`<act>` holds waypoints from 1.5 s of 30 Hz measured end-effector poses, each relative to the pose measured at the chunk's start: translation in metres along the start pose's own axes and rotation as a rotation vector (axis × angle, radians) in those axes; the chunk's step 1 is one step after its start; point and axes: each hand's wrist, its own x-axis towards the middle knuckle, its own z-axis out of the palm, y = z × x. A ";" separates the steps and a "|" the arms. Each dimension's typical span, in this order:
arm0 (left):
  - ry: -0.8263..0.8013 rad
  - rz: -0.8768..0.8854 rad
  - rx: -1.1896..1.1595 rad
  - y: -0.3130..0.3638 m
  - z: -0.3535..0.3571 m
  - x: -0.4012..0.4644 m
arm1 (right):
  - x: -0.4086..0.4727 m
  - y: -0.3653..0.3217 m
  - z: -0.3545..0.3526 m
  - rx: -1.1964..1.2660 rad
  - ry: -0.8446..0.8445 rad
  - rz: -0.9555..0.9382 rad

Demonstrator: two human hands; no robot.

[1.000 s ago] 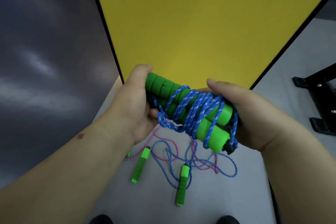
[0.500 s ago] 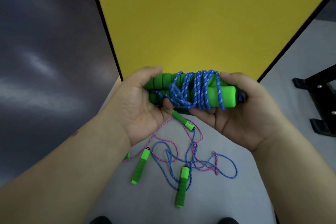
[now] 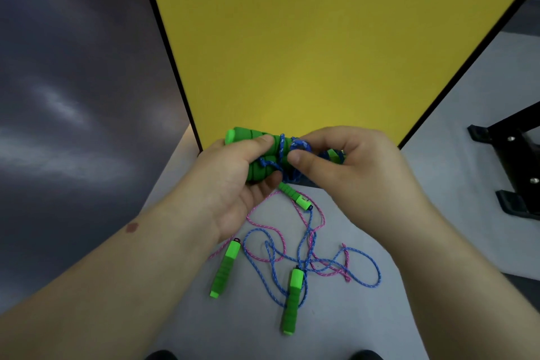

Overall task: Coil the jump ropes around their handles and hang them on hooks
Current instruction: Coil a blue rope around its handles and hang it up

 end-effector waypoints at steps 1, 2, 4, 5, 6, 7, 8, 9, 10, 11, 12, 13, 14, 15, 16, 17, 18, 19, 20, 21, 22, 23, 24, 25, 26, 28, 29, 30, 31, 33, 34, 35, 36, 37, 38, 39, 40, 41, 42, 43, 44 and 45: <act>0.003 0.000 0.006 0.000 -0.001 0.001 | 0.002 0.004 0.000 0.064 0.016 0.033; 0.012 0.004 0.007 0.000 -0.002 0.001 | 0.003 0.006 -0.002 0.138 0.040 0.073; 0.043 0.003 0.004 0.002 -0.005 0.002 | 0.006 0.008 -0.007 0.237 0.100 0.117; 0.052 -0.014 -0.001 0.003 -0.007 0.004 | 0.008 0.010 -0.009 0.239 0.128 0.124; 0.054 -0.043 -0.005 0.005 -0.008 0.004 | 0.009 0.012 -0.011 0.232 0.156 0.137; 0.054 -0.076 -0.010 0.007 -0.010 0.005 | 0.010 0.013 -0.012 0.235 0.178 0.153; 0.047 -0.106 -0.012 0.008 -0.011 0.006 | 0.011 0.013 -0.012 0.272 0.183 0.177; 0.036 -0.131 -0.007 0.008 -0.012 0.006 | 0.012 0.013 -0.011 0.321 0.172 0.200; 0.028 -0.144 0.018 0.008 -0.013 0.006 | 0.013 0.014 -0.011 0.358 0.162 0.218; 0.025 -0.142 0.069 0.008 -0.014 0.007 | 0.013 0.013 -0.011 0.370 0.157 0.224; 0.027 -0.123 0.135 0.007 -0.014 0.008 | 0.013 0.013 -0.011 0.365 0.159 0.224; 0.041 -0.081 0.200 0.006 -0.017 0.011 | 0.013 0.013 -0.011 0.348 0.165 0.218; 0.068 -0.020 0.259 0.005 -0.019 0.013 | 0.013 0.013 -0.011 0.327 0.169 0.210; 0.112 0.059 0.329 0.003 -0.021 0.015 | 0.013 0.013 -0.010 0.309 0.169 0.204; 0.156 0.161 0.433 0.003 -0.022 0.016 | 0.013 0.013 -0.009 0.296 0.166 0.199; 0.183 0.280 0.571 0.002 -0.022 0.015 | 0.012 0.012 -0.008 0.289 0.166 0.195; 0.192 0.393 0.705 0.003 -0.021 0.012 | 0.012 0.011 -0.007 0.292 0.168 0.193; 0.192 0.489 0.823 0.004 -0.021 0.010 | 0.012 0.012 -0.006 0.302 0.172 0.190; 0.182 0.555 0.913 0.005 -0.019 0.007 | 0.012 0.012 -0.005 0.310 0.177 0.187; 0.164 0.596 0.978 0.005 -0.018 0.006 | 0.012 0.012 -0.005 0.317 0.183 0.185; 0.145 0.616 1.016 0.007 -0.016 0.003 | 0.011 0.012 -0.006 0.327 0.188 0.186; 0.130 0.616 1.032 0.007 -0.016 0.003 | 0.011 0.013 -0.007 0.339 0.187 0.188; 0.121 0.603 1.030 0.008 -0.016 0.002 | 0.011 0.014 -0.008 0.349 0.182 0.191; 0.115 0.582 1.013 0.008 -0.017 0.003 | 0.011 0.015 -0.009 0.359 0.172 0.193; 0.107 0.561 0.987 0.008 -0.019 0.005 | 0.011 0.016 -0.011 0.371 0.159 0.192; 0.066 0.465 0.886 0.009 -0.021 0.009 | 0.011 0.018 -0.013 0.369 0.128 0.172; 0.030 0.388 0.806 0.011 -0.022 0.010 | 0.012 0.019 -0.015 0.352 0.116 0.150; -0.003 0.302 0.728 0.013 -0.022 0.010 | 0.011 0.019 -0.016 0.343 0.108 0.125; -0.026 0.228 0.670 0.015 -0.022 0.010 | 0.011 0.019 -0.017 0.351 0.106 0.107; -0.051 0.155 0.615 0.021 -0.023 0.009 | 0.011 0.018 -0.020 0.393 0.113 0.097; -0.062 0.136 0.590 0.024 -0.023 0.008 | 0.011 0.018 -0.020 0.417 0.118 0.091; -0.074 0.115 0.560 0.026 -0.023 0.007 | 0.011 0.018 -0.020 0.437 0.125 0.081; -0.086 0.087 0.529 0.028 -0.022 0.006 | 0.011 0.018 -0.019 0.452 0.131 0.069; -0.102 0.052 0.499 0.029 -0.022 0.006 | 0.011 0.018 -0.018 0.457 0.137 0.057; -0.121 0.009 0.474 0.029 -0.021 0.004 | 0.011 0.018 -0.017 0.452 0.144 0.047; -0.146 -0.037 0.460 0.028 -0.021 0.003 | 0.011 0.019 -0.016 0.442 0.148 0.034; -0.177 -0.083 0.457 0.027 -0.022 0.002 | 0.011 0.020 -0.015 0.431 0.152 0.023; -0.218 -0.126 0.463 0.027 -0.022 0.001 | 0.012 0.021 -0.016 0.422 0.153 0.016; -0.265 -0.161 0.473 0.027 -0.023 0.000 | 0.012 0.021 -0.016 0.414 0.151 0.008; -0.310 -0.185 0.484 0.028 -0.024 -0.001 | 0.011 0.022 -0.017 0.399 0.141 -0.005; -0.340 -0.197 0.492 0.028 -0.025 -0.002 | 0.011 0.022 -0.018 0.377 0.125 -0.021; -0.352 -0.195 0.494 0.029 -0.026 -0.002 | 0.011 0.020 -0.019 0.357 0.109 -0.034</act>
